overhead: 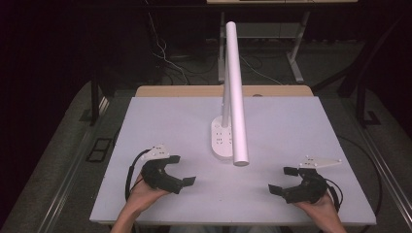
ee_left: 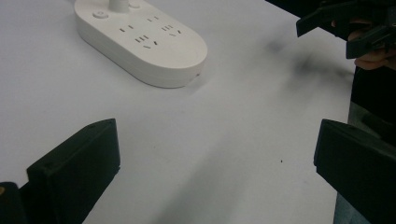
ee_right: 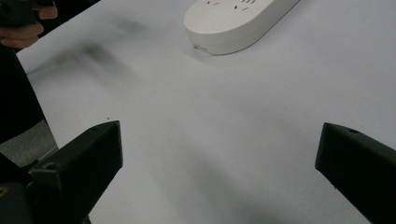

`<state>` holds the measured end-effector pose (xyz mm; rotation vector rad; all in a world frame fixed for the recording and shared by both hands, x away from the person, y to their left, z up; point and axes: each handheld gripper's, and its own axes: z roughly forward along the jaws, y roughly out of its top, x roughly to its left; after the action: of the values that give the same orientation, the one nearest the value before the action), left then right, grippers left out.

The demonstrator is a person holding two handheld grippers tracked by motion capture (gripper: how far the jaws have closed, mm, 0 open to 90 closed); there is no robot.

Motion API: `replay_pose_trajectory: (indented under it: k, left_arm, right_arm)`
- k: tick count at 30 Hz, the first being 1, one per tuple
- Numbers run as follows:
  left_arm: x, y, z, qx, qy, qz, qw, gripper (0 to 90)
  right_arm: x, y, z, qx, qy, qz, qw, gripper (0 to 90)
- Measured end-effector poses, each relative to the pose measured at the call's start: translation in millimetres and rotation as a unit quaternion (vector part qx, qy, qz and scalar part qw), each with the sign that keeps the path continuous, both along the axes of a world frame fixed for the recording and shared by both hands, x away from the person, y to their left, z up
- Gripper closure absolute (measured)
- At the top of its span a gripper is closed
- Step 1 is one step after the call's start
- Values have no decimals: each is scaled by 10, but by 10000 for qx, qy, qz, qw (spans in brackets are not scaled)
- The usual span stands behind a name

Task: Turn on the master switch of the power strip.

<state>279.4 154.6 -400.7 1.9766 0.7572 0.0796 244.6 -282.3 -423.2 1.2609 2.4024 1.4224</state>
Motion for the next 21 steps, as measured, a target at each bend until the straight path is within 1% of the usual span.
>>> replay_pose_trajectory:
  k: [2, 6, 9, 21]
  left_arm:
    - [24, -3, 17, -7, -3, 13, 10000, 0]
    - [76, -7, 61, 58, -15, 23, 10000, 0]
    - [108, -2, 92, 66, -25, 41, 10000, 0]
    - [247, -14, 201, 179, -29, 10, 9998, 3]
  right_arm:
    - [-2, 0, 1, -1, 4, 0, 10000, 3]
    - [-3, -4, 0, 6, 4, -16, 10000, 3]
    - [-1, -8, 0, 4, -13, -18, 10000, 3]
    - [-6, -7, 1, -6, -10, -11, 10000, 3]
